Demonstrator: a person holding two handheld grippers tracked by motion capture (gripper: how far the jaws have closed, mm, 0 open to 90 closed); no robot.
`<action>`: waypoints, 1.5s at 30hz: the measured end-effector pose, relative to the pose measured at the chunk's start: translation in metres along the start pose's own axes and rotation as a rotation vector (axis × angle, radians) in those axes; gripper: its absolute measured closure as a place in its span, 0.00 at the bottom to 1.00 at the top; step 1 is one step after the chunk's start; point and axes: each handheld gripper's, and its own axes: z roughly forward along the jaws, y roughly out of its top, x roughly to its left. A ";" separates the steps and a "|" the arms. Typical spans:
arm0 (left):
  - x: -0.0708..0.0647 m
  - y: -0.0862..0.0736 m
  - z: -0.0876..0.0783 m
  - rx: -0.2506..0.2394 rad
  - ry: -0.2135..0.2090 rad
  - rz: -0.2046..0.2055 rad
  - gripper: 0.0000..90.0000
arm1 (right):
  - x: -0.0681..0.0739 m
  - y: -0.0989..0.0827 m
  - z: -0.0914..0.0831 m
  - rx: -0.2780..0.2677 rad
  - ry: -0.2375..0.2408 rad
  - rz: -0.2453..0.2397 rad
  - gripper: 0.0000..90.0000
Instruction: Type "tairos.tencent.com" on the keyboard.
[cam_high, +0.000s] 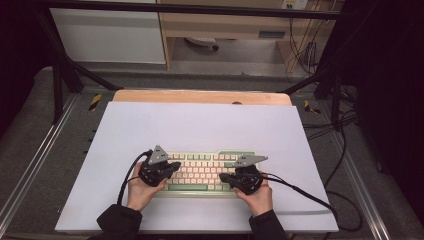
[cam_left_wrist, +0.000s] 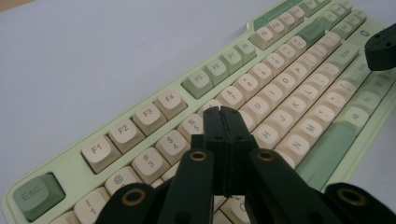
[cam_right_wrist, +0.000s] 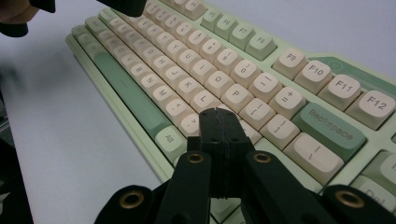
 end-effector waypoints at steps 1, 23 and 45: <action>0.000 0.000 0.002 0.003 0.000 0.000 1.00 | 0.000 0.000 0.000 0.000 -0.002 0.000 1.00; -0.006 -0.001 0.022 0.036 -0.003 0.014 1.00 | 0.000 0.000 0.000 0.004 -0.002 0.002 1.00; -0.008 -0.003 0.020 0.026 -0.021 0.024 1.00 | -0.001 -0.001 0.000 0.002 0.001 -0.002 1.00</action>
